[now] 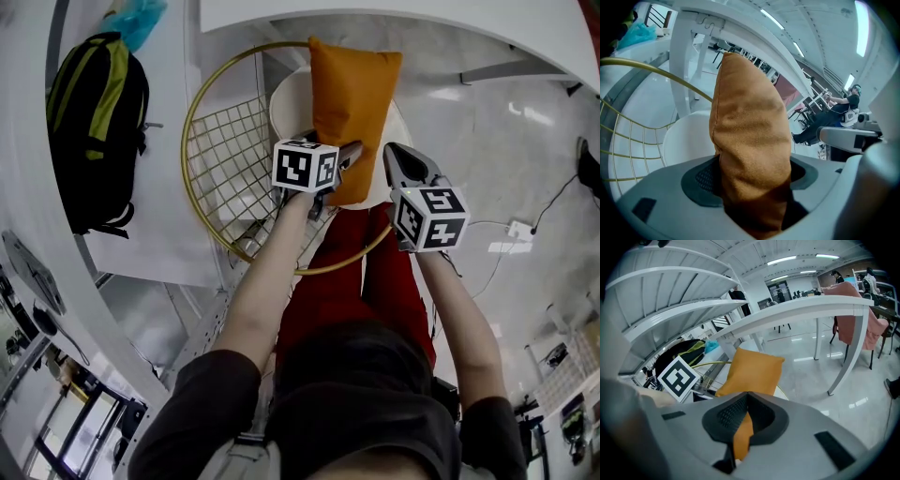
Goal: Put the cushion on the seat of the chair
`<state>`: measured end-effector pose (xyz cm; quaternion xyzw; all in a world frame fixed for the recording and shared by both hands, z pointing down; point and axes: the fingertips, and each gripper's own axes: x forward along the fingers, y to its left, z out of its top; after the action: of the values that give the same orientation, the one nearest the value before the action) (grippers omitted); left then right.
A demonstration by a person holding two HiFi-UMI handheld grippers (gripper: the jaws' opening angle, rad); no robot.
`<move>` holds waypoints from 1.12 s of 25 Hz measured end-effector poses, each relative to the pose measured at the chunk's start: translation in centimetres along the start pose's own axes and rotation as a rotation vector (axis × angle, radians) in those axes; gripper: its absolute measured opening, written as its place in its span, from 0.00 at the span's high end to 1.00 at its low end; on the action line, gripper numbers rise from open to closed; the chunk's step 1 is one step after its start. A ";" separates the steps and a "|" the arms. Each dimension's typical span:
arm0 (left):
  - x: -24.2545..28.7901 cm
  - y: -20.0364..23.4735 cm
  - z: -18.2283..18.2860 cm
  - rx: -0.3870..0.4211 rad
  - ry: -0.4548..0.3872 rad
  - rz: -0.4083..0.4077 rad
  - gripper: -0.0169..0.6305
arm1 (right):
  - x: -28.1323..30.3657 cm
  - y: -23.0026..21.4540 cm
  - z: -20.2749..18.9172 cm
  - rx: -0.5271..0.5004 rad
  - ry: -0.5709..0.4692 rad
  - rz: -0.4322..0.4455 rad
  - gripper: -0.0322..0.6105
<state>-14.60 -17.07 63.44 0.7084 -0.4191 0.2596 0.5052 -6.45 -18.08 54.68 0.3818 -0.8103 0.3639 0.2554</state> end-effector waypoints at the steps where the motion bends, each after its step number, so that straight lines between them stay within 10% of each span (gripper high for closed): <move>1: 0.3 0.1 0.0 -0.007 0.000 -0.001 0.39 | 0.1 -0.1 -0.1 0.001 0.003 -0.001 0.92; 28: 5.7 2.5 0.6 -0.051 0.100 0.011 0.33 | 2.6 -2.3 -2.2 0.021 0.083 0.019 0.92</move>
<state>-13.80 -19.90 68.99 0.6792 -0.4036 0.2867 0.5419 -5.75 -18.46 58.73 0.3614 -0.7987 0.3903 0.2813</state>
